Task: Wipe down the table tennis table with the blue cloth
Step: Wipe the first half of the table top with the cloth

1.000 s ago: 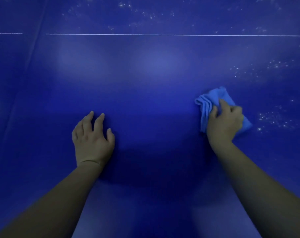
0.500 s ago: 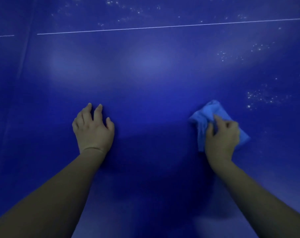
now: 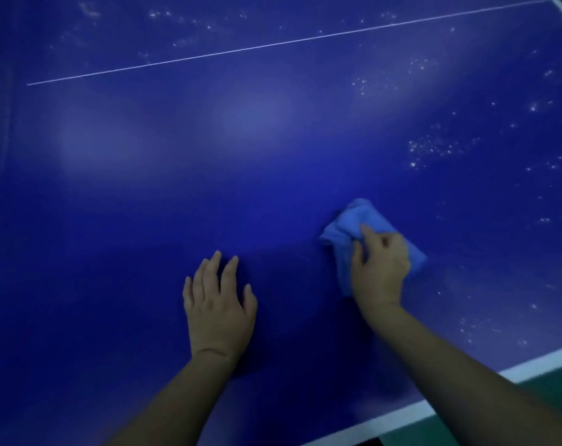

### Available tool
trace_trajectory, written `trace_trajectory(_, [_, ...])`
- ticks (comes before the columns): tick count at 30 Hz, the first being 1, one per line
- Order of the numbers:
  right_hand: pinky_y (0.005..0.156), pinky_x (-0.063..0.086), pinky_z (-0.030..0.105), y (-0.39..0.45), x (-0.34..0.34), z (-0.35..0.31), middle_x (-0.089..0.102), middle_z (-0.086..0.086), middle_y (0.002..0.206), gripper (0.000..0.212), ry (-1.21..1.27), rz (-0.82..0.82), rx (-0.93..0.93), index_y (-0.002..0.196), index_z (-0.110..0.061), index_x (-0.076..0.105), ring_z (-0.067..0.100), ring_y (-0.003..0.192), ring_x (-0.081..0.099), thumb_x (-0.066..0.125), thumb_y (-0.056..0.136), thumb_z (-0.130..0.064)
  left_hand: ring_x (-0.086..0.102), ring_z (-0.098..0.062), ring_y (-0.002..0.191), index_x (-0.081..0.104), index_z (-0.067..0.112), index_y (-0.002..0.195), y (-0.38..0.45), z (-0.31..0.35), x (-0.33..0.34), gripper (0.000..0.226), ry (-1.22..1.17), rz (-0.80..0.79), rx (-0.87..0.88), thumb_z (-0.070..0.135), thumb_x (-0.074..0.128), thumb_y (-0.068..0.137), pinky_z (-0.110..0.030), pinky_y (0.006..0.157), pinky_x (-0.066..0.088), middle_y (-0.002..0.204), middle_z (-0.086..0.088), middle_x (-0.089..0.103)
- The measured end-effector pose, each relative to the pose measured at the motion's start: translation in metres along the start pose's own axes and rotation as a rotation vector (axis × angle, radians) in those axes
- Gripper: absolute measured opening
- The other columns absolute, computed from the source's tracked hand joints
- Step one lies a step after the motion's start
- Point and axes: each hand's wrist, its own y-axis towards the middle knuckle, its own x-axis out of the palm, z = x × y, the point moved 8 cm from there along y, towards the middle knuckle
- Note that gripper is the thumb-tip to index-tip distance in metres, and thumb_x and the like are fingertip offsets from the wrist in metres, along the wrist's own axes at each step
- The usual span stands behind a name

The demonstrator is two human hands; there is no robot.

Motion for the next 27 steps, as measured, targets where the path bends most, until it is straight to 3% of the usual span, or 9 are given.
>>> trace_trajectory(5, [0.066,0.046,0.041,-0.001,0.030,-0.075,0.057,0.016,0.088,0.030,0.096,-0.289,-0.509,0.112,-0.011,0.070,0.035,0.077,0.056,0.068,0.083,-0.014,0.027,-0.030,0.141,0.049,0.016,0.139,0.003,-0.003,0.003,0.059,0.013,-0.033,-0.022,0.043,0.034,0.088,-0.051,0.118,0.014,0.152,-0.010,0.035])
trace_trajectory(7, [0.074,0.047,0.044,0.029,0.022,-0.045,0.058,0.020,0.094,0.030,0.068,-0.221,-0.370,0.115,-0.009,0.069,0.038,0.084,0.057,0.066,0.085,-0.012,0.025,-0.029,0.142,0.047,0.017,0.140,0.003,-0.002,0.003,0.059,0.016,-0.035,-0.023,0.043,0.034,0.089,-0.050,0.119,0.012,0.153,-0.009,0.034])
trace_trajectory(9, [0.081,0.045,0.045,0.045,0.000,0.012,0.058,0.021,0.100,0.032,0.030,-0.064,-0.030,0.119,-0.009,0.067,0.038,0.091,0.056,0.062,0.088,-0.013,0.024,-0.028,0.143,0.046,0.018,0.140,0.003,-0.003,0.003,0.056,0.016,-0.035,-0.030,0.041,0.037,0.090,-0.049,0.119,0.010,0.153,-0.008,0.033])
trace_trajectory(11, [0.075,0.045,0.045,0.025,-0.022,0.041,0.056,0.019,0.098,0.032,-0.027,0.075,0.199,0.120,-0.010,0.065,0.037,0.088,0.054,0.061,0.088,-0.013,0.022,-0.026,0.143,0.045,0.019,0.141,0.003,-0.004,0.003,0.053,0.017,-0.038,-0.041,0.037,0.044,0.091,-0.048,0.120,0.010,0.154,-0.007,0.031])
trace_trajectory(13, [0.068,0.044,0.044,-0.007,-0.019,0.022,0.057,0.020,0.092,0.032,-0.054,0.066,0.163,0.115,-0.010,0.067,0.037,0.082,0.054,0.065,0.083,-0.010,0.021,-0.025,0.144,0.044,0.020,0.142,0.003,-0.004,0.006,0.051,0.019,-0.049,-0.044,0.034,0.050,0.093,-0.048,0.120,0.010,0.155,-0.005,0.030])
trace_trajectory(18, [0.059,0.044,0.039,-0.041,0.020,-0.074,0.058,0.014,0.087,0.029,0.059,-0.243,-0.422,0.110,-0.014,0.070,0.033,0.073,0.054,0.066,0.082,-0.016,0.024,-0.028,0.143,0.045,0.018,0.140,0.002,-0.004,0.004,0.050,0.019,-0.025,-0.040,0.029,0.053,0.092,-0.051,0.119,0.013,0.153,-0.008,0.032])
trace_trajectory(20, [0.066,0.045,0.044,-0.014,0.016,-0.057,0.060,0.017,0.094,0.029,0.024,-0.216,-0.336,0.113,-0.014,0.070,0.037,0.081,0.056,0.064,0.085,-0.015,0.026,-0.028,0.142,0.046,0.018,0.140,0.002,-0.003,0.003,0.050,0.025,-0.010,-0.037,0.028,0.055,0.092,-0.052,0.119,0.015,0.153,-0.008,0.033])
trace_trajectory(24, [0.076,0.043,0.045,0.008,-0.025,0.038,0.057,0.019,0.100,0.033,-0.044,0.025,0.166,0.122,-0.013,0.065,0.037,0.089,0.054,0.061,0.089,-0.015,0.027,-0.029,0.141,0.046,0.017,0.139,0.002,-0.001,0.003,0.050,0.038,0.013,-0.022,0.028,0.054,0.091,-0.053,0.118,0.017,0.152,-0.009,0.034])
trace_trajectory(27, [0.065,0.044,0.044,-0.032,-0.025,0.021,0.057,0.018,0.091,0.032,-0.038,0.020,0.120,0.116,-0.013,0.068,0.036,0.078,0.054,0.065,0.084,-0.009,0.028,-0.030,0.141,0.046,0.016,0.138,0.002,-0.002,0.003,0.050,0.048,0.026,-0.018,0.028,0.054,0.091,-0.053,0.118,0.018,0.151,-0.009,0.034])
